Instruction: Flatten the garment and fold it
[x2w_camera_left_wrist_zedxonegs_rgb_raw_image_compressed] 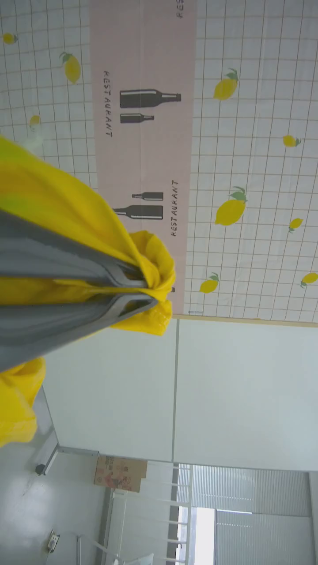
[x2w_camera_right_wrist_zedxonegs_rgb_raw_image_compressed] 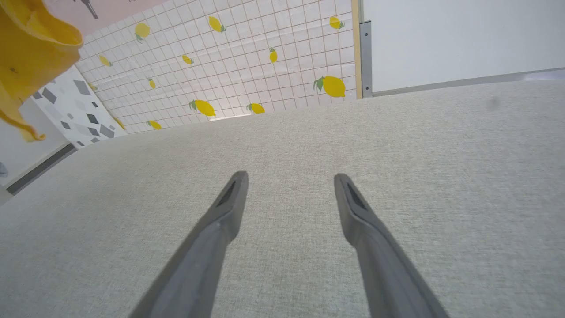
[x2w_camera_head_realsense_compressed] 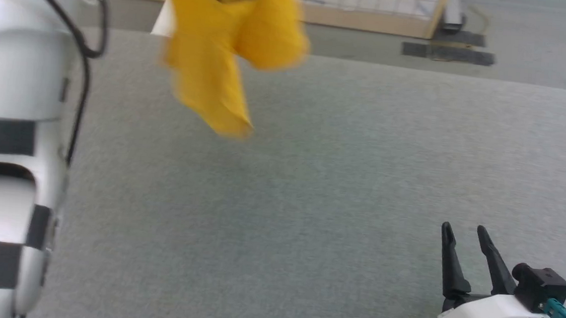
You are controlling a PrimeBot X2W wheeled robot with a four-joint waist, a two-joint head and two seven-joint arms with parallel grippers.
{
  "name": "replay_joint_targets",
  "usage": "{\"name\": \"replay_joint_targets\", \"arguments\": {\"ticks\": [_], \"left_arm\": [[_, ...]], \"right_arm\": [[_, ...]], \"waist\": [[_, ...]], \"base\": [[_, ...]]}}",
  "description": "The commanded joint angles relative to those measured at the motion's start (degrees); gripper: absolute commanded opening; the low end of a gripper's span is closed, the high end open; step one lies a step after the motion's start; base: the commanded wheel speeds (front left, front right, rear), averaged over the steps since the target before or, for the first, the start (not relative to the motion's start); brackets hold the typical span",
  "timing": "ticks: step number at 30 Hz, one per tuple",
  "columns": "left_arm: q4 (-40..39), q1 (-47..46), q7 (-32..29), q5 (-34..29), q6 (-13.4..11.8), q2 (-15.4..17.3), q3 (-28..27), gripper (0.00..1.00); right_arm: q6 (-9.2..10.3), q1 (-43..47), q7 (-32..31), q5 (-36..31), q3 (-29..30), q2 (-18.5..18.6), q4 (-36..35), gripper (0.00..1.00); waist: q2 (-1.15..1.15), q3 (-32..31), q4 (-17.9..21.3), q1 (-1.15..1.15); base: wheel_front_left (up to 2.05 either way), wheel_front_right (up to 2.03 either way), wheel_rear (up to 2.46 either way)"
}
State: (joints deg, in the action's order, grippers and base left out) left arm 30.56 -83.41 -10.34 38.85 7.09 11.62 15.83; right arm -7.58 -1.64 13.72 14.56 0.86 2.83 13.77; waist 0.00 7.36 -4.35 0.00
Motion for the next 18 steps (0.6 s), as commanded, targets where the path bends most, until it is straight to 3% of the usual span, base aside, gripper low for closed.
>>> {"name": "replay_joint_targets", "arguments": {"ticks": [1, 7, 13, 18], "left_arm": [[0.0, 1.2, -0.4, 1.8, 0.4, -0.9, 1.1, 0.0], [-0.8, 10.6, -3.6, 5.6, 0.4, -2.5, 10.8, 0.0], [0.0, 25.7, -7.0, 11.6, 0.4, -5.3, 19.8, 0.0], [-0.2, 38.1, -10.7, 14.3, 0.4, -5.9, 31.7, 0.0]], "right_arm": [[0.09, 0.0, 0.5, 0.4, 0.4, 0.0, 0.3, 1.0], [0.09, 0.5, 0.9, -0.9, 1.7, 0.0, 0.4, 1.0], [0.09, 1.3, 0.9, -1.7, 2.5, 0.0, 0.2, 1.0], [0.09, 1.4, 0.4, -2.2, 2.3, 0.0, -0.1, 1.0]], "waist": [[0.0, -2.2, 3.5, 0.0], [0.0, -1.9, 4.5, 0.0], [0.0, -2.0, 4.5, 0.0], [0.0, -1.4, 4.8, 0.0]], "base": [[0.0, 0.0, 0.0], [0.0, 0.0, 0.0], [0.0, 0.0, 0.0], [0.0, 0.0, 0.0]]}}
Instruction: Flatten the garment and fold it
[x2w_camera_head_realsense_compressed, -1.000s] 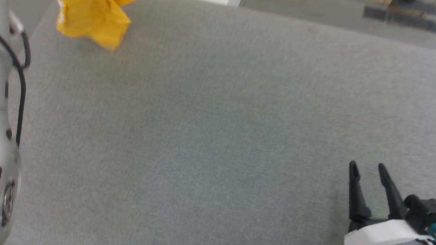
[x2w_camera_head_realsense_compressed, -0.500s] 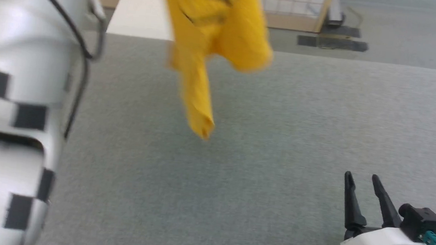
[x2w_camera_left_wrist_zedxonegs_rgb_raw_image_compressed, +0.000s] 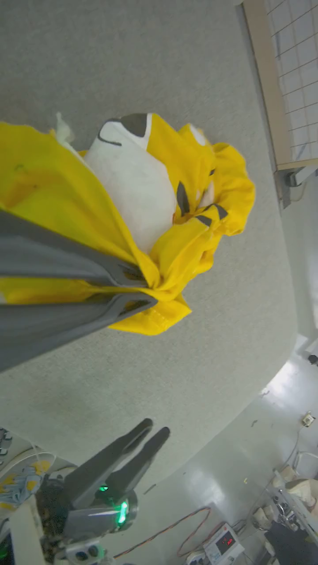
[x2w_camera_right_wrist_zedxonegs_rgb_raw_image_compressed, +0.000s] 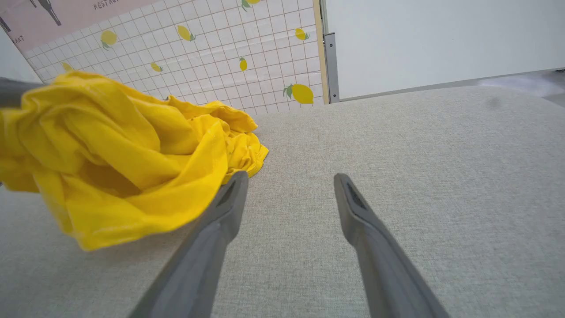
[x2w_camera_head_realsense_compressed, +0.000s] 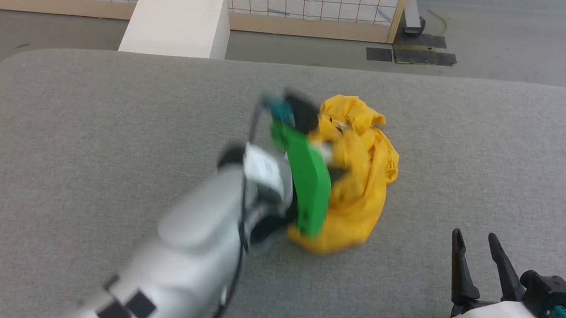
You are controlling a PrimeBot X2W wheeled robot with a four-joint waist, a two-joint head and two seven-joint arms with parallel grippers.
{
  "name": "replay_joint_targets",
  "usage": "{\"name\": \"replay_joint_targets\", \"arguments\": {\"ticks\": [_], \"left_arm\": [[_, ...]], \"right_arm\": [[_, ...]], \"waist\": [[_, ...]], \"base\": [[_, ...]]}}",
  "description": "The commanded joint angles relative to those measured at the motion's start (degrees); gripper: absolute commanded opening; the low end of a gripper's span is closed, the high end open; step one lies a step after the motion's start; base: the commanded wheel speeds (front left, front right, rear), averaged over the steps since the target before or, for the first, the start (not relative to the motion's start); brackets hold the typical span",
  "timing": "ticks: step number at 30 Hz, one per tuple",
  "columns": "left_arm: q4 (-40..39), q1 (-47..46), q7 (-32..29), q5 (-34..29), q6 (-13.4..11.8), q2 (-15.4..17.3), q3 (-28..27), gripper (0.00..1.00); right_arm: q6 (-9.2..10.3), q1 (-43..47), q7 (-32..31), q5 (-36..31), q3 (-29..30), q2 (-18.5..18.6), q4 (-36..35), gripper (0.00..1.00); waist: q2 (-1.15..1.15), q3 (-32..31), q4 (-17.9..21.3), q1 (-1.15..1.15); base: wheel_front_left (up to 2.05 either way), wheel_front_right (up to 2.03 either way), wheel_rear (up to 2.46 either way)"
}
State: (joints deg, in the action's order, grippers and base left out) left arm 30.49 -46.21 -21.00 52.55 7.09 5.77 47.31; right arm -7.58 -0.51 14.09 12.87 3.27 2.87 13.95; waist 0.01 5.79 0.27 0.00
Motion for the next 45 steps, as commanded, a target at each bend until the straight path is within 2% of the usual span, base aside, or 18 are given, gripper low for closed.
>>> {"name": "replay_joint_targets", "arguments": {"ticks": [1, 7, 10, 11, 17, 20, 22, 26, 28, 33, 35, 39, 45], "left_arm": [[0.0, 2.9, -0.6, 1.4, 0.4, 0.0, 1.9, 0.0], [2.0, 12.0, -5.8, 5.6, 0.4, -0.2, 12.6, 0.0], [2.5, 13.0, -5.6, 8.6, 0.4, -0.2, 12.7, 0.0], [2.6, 12.8, -4.9, 9.4, 0.4, -0.2, 11.8, 1.0], [0.6, 8.8, 2.1, 15.8, 0.3, 0.5, 1.0, 1.0], [-1.3, 6.7, 8.4, 17.5, -0.2, 2.7, -5.6, 1.0], [-2.5, 5.9, 14.8, 16.6, -1.1, 4.8, -9.8, 1.0], [-4.1, 6.8, 26.4, 11.9, -4.6, 10.6, -15.1, 1.0], [-5.1, 8.5, 31.7, 9.2, -7.1, 13.3, -16.9, 1.0], [-10.4, 16.4, 35.9, -2.5, -15.8, 20.1, -20.0, 1.0], [-14.7, 20.9, 35.9, -7.4, -18.6, 21.0, -22.9, 1.0], [-20.0, 30.1, 36.0, -14.6, -20.9, 20.6, -23.8, 1.0], [-24.2, 36.3, 36.0, -19.6, -20.8, 16.6, -26.6, 1.0]], "right_arm": [[0.09, 0.2, 0.0, -0.6, -0.2, 0.0, -0.3, 1.0], [0.09, 0.2, -0.1, -0.5, -0.4, 0.0, -0.5, 1.0], [0.09, 0.4, 0.0, -0.3, -0.3, 0.0, -0.3, 1.0], [0.09, 0.5, 0.0, -0.2, -0.4, 0.0, -0.3, 1.0], [0.09, 1.4, 0.1, 0.5, -0.6, 0.0, 0.3, 1.0], [0.09, 1.7, 0.2, 1.1, -0.6, 0.0, 0.7, 1.0], [0.09, 1.7, 0.1, 1.2, -0.7, 0.0, 1.1, 1.0], [0.09, 1.5, -0.3, 2.0, -0.6, 0.0, 1.5, 1.0], [0.09, 1.3, -0.5, 2.0, -0.3, 0.0, 1.5, 1.0], [0.09, 0.8, -2.3, 2.1, 0.9, 0.0, 1.7, 1.0], [0.09, 0.5, -3.0, 2.1, 1.3, 0.0, 1.6, 1.0], [0.09, 0.1, -4.7, 1.5, 1.9, 0.0, 1.2, 1.0], [0.09, -1.8, -8.4, 0.9, 1.8, 0.0, 0.1, 1.0]], "waist": [[-0.01, 0.2, 0.2, 0.0], [-0.01, 0.5, 0.2, 0.0], [-0.01, 0.1, -0.1, 0.0], [-0.01, -0.1, -0.3, 0.0], [-0.01, -2.2, -1.6, 0.0], [-0.01, -3.4, -2.3, 0.0], [-0.01, -4.1, -2.5, 0.0], [-0.01, -5.1, -2.8, 0.0], [-0.01, -5.2, -2.9, 0.0], [-0.01, -4.9, -3.0, 0.0], [-0.01, -4.4, -3.0, 0.0], [-0.01, -3.4, -3.4, 0.0], [-0.01, -1.7, -4.4, 0.0]], "base": [[0.0, 0.0, 0.0], [0.0, 0.0, 0.0], [0.0, 0.0, 0.0], [0.0, 0.0, 0.0], [0.0, 0.0, 0.0], [0.0, 0.0, 0.0], [0.0, 0.0, 0.0], [0.0, 0.0, 0.0], [0.0, 0.0, 0.0], [0.0, 0.0, 0.0], [0.0, 0.0, 0.0], [0.0, 0.0, 0.0], [0.0, 0.0, 0.0]]}}
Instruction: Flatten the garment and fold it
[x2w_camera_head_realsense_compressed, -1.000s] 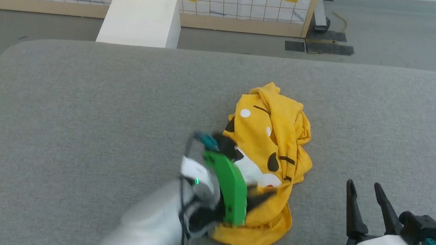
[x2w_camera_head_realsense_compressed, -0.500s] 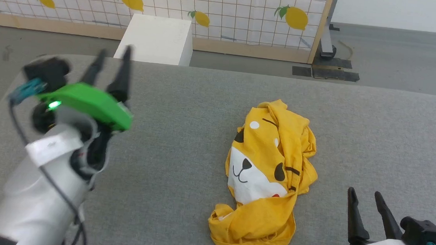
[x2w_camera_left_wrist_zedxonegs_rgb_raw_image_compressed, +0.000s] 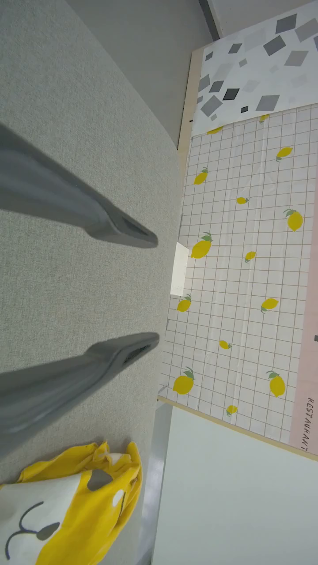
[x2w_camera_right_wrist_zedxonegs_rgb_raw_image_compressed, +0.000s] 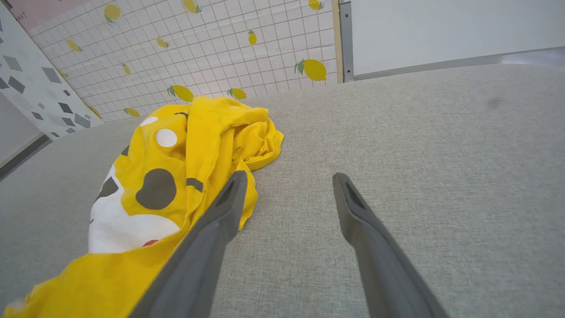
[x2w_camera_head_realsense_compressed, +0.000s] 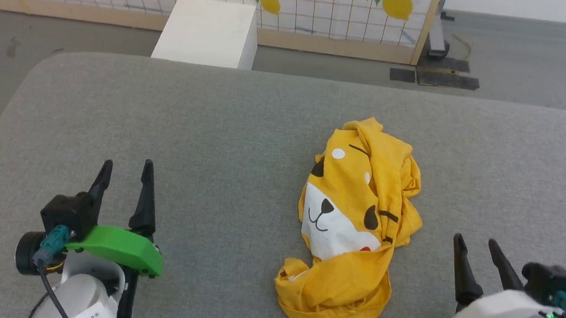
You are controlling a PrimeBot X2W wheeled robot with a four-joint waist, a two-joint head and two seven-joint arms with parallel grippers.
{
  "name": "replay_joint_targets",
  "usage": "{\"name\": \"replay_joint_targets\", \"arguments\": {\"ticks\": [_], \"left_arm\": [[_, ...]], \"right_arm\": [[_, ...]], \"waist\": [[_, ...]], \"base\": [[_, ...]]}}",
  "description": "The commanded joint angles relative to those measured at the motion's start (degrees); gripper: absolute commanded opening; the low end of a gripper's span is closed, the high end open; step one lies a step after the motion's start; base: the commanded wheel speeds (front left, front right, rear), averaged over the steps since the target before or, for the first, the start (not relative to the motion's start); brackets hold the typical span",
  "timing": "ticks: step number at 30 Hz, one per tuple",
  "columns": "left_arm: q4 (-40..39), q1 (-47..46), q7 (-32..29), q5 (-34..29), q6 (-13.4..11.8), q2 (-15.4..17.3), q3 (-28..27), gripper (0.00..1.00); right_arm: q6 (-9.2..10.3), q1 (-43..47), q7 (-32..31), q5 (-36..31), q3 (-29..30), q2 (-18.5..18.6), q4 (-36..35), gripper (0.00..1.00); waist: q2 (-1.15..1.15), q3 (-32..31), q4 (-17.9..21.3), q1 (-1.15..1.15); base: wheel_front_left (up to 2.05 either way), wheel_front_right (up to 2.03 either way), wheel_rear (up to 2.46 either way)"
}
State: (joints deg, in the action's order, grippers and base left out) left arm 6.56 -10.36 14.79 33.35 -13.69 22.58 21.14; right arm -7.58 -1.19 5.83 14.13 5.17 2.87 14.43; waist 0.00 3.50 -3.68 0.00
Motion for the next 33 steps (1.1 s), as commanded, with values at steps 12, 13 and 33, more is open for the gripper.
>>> {"name": "replay_joint_targets", "arguments": {"ticks": [12, 13, 33], "left_arm": [[-0.4, 2.0, 0.2, -5.4, 3.0, -7.1, -4.5, 1.0], [-0.2, 1.9, 0.2, -5.7, 3.2, -7.6, -4.8, 1.0], [2.8, 0.3, 0.2, -10.4, 8.9, -14.0, -9.8, 1.0]], "right_arm": [[0.09, -19.3, -31.2, -5.9, -5.9, 0.3, 4.3, 1.0], [0.09, -21.1, -33.9, -6.4, -6.4, 0.5, 4.7, 1.0], [0.09, -29.3, -41.6, -7.0, -12.0, 4.1, 8.9, 0.0]], "waist": [[0.0, 4.7, -2.9, 0.0], [0.0, 5.3, -3.4, 0.0], [0.0, 9.9, -6.3, 0.0]], "base": [[0.0, 0.0, 0.0], [0.0, 0.0, 0.0], [0.0, 0.0, 0.0]]}}
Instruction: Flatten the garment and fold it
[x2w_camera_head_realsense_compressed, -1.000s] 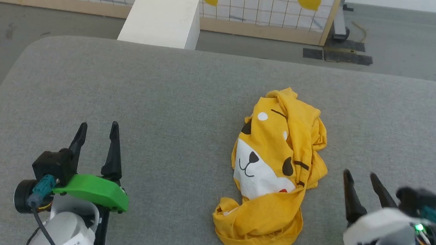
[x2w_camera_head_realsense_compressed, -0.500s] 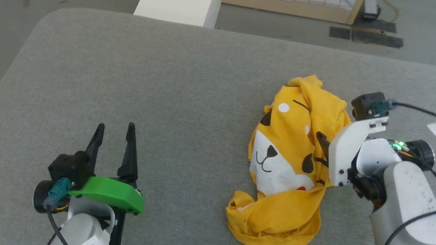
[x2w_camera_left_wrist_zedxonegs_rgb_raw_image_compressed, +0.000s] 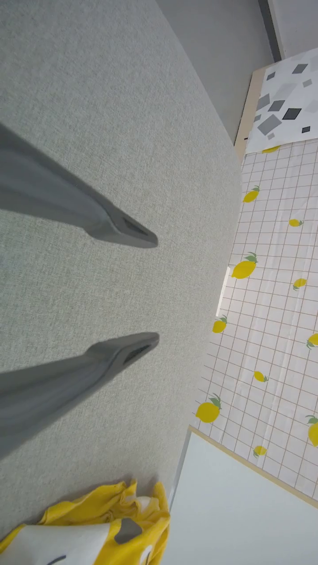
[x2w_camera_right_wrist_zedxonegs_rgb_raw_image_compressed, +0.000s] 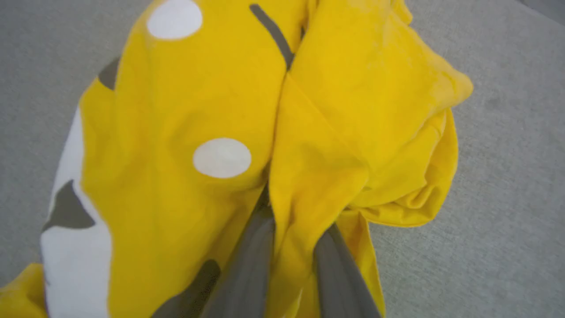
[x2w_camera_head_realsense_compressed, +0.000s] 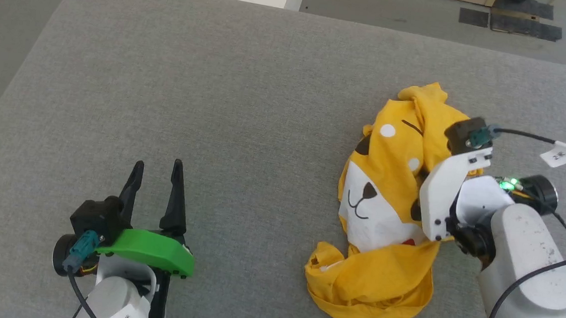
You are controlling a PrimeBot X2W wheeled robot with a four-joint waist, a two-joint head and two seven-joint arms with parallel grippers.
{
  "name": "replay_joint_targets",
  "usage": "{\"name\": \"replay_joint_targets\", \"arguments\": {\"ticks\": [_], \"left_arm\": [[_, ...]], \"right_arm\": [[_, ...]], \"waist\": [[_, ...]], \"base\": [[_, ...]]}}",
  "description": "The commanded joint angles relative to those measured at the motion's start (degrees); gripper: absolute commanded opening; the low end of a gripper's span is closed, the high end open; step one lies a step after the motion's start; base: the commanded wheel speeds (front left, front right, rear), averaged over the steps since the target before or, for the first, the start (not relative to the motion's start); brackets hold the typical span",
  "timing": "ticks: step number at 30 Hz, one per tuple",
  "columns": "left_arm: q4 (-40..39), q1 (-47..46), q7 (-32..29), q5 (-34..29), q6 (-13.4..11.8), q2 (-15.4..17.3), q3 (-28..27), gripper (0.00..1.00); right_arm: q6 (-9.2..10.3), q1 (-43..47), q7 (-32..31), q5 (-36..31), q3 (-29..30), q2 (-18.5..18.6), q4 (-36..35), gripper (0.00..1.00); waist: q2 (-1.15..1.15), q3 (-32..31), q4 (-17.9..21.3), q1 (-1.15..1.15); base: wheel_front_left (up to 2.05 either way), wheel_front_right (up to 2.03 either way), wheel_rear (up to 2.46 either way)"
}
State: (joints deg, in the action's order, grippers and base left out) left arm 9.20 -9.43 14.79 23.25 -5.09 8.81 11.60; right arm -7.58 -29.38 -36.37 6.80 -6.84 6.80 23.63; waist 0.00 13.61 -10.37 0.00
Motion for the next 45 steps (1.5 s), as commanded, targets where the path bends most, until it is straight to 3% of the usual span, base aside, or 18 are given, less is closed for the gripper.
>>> {"name": "replay_joint_targets", "arguments": {"ticks": [1, 7, 8, 13, 19, 20, 21, 22, 26, 32, 36, 45], "left_arm": [[0.3, -0.6, 0.2, -0.5, 0.5, -0.4, -0.4, 1.0], [1.1, -0.2, 0.2, -1.4, 1.9, -1.3, -1.6, 1.0], [1.4, 0.3, 0.2, -1.7, 2.6, -1.7, -1.8, 1.0], [2.3, 0.6, 0.2, -2.0, 3.4, -2.1, -1.8, 1.0], [3.4, 0.7, 0.2, -1.9, 4.1, -2.1, -2.0, 1.0], [3.7, 0.7, 0.2, -1.9, 4.2, -2.1, -2.0, 1.0], [3.9, 0.6, 0.2, -1.8, 4.2, -2.1, -2.0, 1.0], [4.2, 0.6, 0.2, -1.8, 4.2, -2.1, -2.0, 1.0], [4.9, 0.3, -0.1, -0.2, 4.5, -2.7, -2.2, 1.0], [5.2, -6.2, -6.0, 3.5, 5.6, -4.5, 0.1, 1.0], [8.8, -15.3, -15.7, 5.4, 6.2, -5.2, 3.9, 1.0], [25.6, -32.5, -45.9, 3.7, 4.3, -5.8, 17.0, 1.0]], "right_arm": [[0.09, -1.2, 1.1, 0.6, 0.0, 0.2, -0.6, 0.0], [0.09, -0.2, 5.9, 3.0, 3.6, 0.4, -5.8, 0.0], [0.09, 3.9, 7.4, 3.0, 10.7, -0.1, -10.6, 0.0], [0.09, 16.4, 5.0, 1.3, 22.3, -2.3, -18.2, 0.0], [0.09, 28.5, 0.5, 4.7, 25.4, -3.8, -19.4, 0.0], [0.09, 29.0, 1.0, 6.3, 25.3, -3.9, -19.0, 0.07], [0.09, 29.2, 2.3, 7.5, 25.3, -3.9, -18.8, 0.86], [0.09, 29.2, 3.5, 8.6, 25.2, -3.9, -18.6, 1.0], [0.09, 27.8, 11.4, 13.8, 27.8, -3.9, -18.2, 1.0], [0.09, 27.5, 17.7, 13.7, 32.6, -3.9, -19.1, 1.0], [0.09, 26.6, 17.8, 12.7, 34.3, -3.9, -20.0, 1.0], [0.09, 24.4, 18.1, 13.1, 33.1, -3.9, -20.6, 1.0]], "waist": [[0.0, -0.4, 0.7, 0.0], [0.0, -2.7, 2.9, 0.0], [0.0, -4.0, 3.8, 0.0], [0.0, -5.1, 4.6, 0.0], [0.0, -5.6, 5.4, 0.0], [0.0, -5.6, 5.5, 0.0], [0.0, -5.7, 5.6, 0.0], [0.0, -5.9, 5.7, 0.0], [0.0, -6.8, 6.1, 0.0], [0.0, -7.1, 7.3, 0.0], [0.0, -5.7, 9.3, 0.0], [0.0, -0.4, 16.3, 0.0]], "base": [[0.0, 0.0, 0.0], [0.0, 0.0, 0.0], [0.0, 0.0, 0.0], [0.0, 0.0, 0.0], [0.0, 0.0, 0.0], [0.0, 0.0, 0.0], [0.0, 0.0, 0.0], [0.0, 0.0, 0.0], [0.0, 0.0, 0.0], [0.0, 0.0, 0.0], [0.0, 0.0, 0.0], [0.0, 0.0, 0.0]]}}
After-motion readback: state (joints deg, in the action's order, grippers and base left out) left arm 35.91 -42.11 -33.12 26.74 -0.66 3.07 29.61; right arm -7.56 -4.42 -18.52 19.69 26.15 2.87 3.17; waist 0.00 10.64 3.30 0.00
